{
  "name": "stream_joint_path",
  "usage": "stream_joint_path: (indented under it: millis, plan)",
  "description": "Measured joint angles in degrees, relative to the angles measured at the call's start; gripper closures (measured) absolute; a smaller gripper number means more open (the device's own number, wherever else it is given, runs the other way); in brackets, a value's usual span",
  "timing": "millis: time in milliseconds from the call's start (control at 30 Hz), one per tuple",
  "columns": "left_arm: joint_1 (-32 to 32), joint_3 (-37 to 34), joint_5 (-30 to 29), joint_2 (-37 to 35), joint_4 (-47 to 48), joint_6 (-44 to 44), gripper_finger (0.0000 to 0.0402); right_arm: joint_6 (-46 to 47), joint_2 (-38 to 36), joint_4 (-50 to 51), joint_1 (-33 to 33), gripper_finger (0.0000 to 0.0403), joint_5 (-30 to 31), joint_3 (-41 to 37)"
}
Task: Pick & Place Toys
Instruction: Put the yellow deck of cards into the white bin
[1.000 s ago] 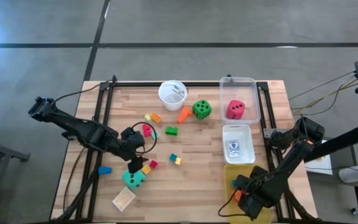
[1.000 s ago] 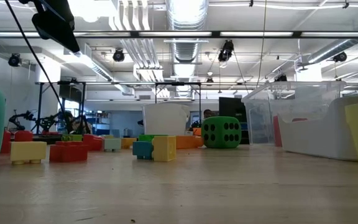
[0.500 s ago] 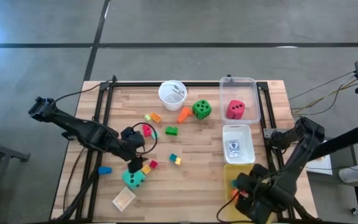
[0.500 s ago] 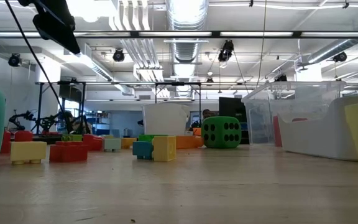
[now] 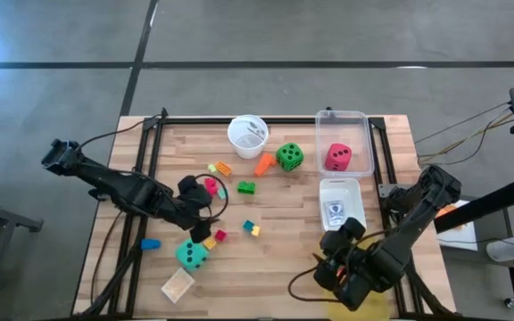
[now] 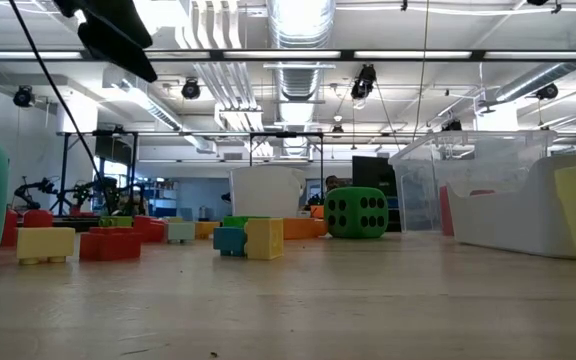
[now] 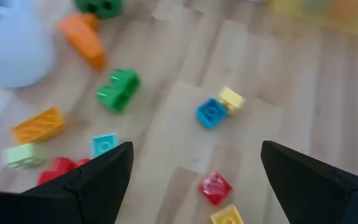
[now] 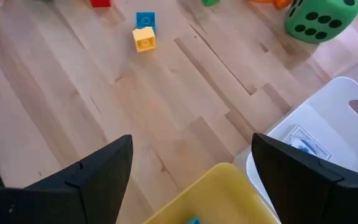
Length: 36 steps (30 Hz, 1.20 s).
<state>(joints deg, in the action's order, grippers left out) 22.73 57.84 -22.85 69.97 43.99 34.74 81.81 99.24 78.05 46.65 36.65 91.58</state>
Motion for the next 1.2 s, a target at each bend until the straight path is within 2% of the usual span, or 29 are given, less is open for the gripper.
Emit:
stream_joint_path:
  millis: [100,300,367,433,533,633,733,900,1100,1200]
  plan:
    - [-1.1,0.0,3.0,0.4,-1.7,-3.0,0.0042,-0.4,0.1,-0.1,0.1,0.0081,1.1,-0.2]
    - [-3.3,0.0,3.6,4.1,-3.4,-12.9,0.0042,-0.3,0.4,-1.0,0.0,0.0081,2.9,-1.6]
    - [-3.4,0.0,6.6,5.5,-2.0,-14.2,0.0042,-0.2,0.4,-1.4,0.1,0.0081,3.1,-2.7]
    - [-3.4,0.0,12.6,6.6,-0.7,-13.5,0.0042,-0.2,0.4,-2.3,0.1,0.0081,3.8,-3.9]
    - [-3.4,0.0,20.6,7.3,0.7,-8.4,0.0042,-0.3,0.5,-3.2,0.1,0.0081,4.0,-5.4]
    - [-3.4,0.1,22.7,7.3,3.0,-0.4,0.0042,-0.4,0.5,-5.7,0.1,0.0081,4.1,-7.5]
    - [-3.4,0.4,23.5,7.1,7.2,3.0,0.0042,-0.4,0.5,-7.3,0.1,0.0081,4.1,-9.1]
    - [-2.0,0.4,30.4,7.0,12.8,8.7,0.0042,-1.0,0.5,-12.3,0.1,0.0081,3.9,-11.5]
    - [5.9,2.0,31.5,6.9,14.3,23.1,0.0046,-2.9,0.5,-14.6,0.1,0.0081,3.8,-12.6]
    - [11.6,4.4,28.7,6.9,14.3,29.8,0.0046,-3.7,0.5,-14.6,0.1,0.0081,3.8,-12.6]
